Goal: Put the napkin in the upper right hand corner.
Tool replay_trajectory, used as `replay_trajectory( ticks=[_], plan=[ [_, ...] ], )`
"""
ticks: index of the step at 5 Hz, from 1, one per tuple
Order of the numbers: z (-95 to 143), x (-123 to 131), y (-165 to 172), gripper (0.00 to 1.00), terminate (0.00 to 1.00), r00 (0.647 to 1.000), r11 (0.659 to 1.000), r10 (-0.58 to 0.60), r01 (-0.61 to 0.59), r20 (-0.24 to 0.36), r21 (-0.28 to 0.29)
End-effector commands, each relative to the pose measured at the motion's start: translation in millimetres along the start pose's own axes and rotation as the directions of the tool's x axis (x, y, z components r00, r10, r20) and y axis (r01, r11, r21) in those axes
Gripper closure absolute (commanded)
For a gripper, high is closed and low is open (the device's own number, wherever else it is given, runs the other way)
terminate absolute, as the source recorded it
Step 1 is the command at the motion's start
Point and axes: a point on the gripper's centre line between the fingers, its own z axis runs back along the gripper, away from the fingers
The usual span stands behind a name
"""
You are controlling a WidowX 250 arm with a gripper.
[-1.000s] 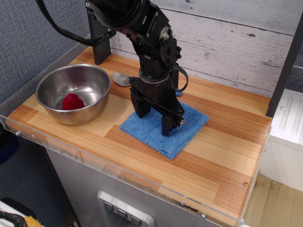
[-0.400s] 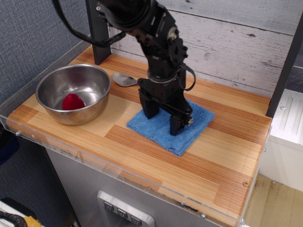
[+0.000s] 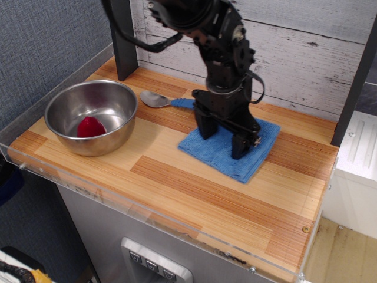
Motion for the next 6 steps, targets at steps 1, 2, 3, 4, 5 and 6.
replay_trajectory(
  ticks=[1,2,3,4,5,6],
  plan=[
    [-3.3,23.6,-26.5,0.0,0.0,0.997,0.996,-0.079,0.08,0.019,-0.035],
    [-3.0,31.4,-35.1,0.0,0.0,0.995,0.993,-0.095,0.097,0.028,-0.062],
    [-5.5,41.6,-45.3,0.0,0.0,0.991,0.988,-0.129,0.131,0.029,-0.085],
    [-3.7,51.5,-51.3,0.0,0.0,0.989,0.985,-0.145,0.148,0.036,-0.093],
    [0.1,57.7,-54.5,0.0,0.0,0.987,0.983,-0.156,0.159,0.043,-0.095],
    [4.8,60.2,-54.7,0.0,0.0,0.988,0.98,-0.152,0.155,0.035,-0.12]
  ],
)
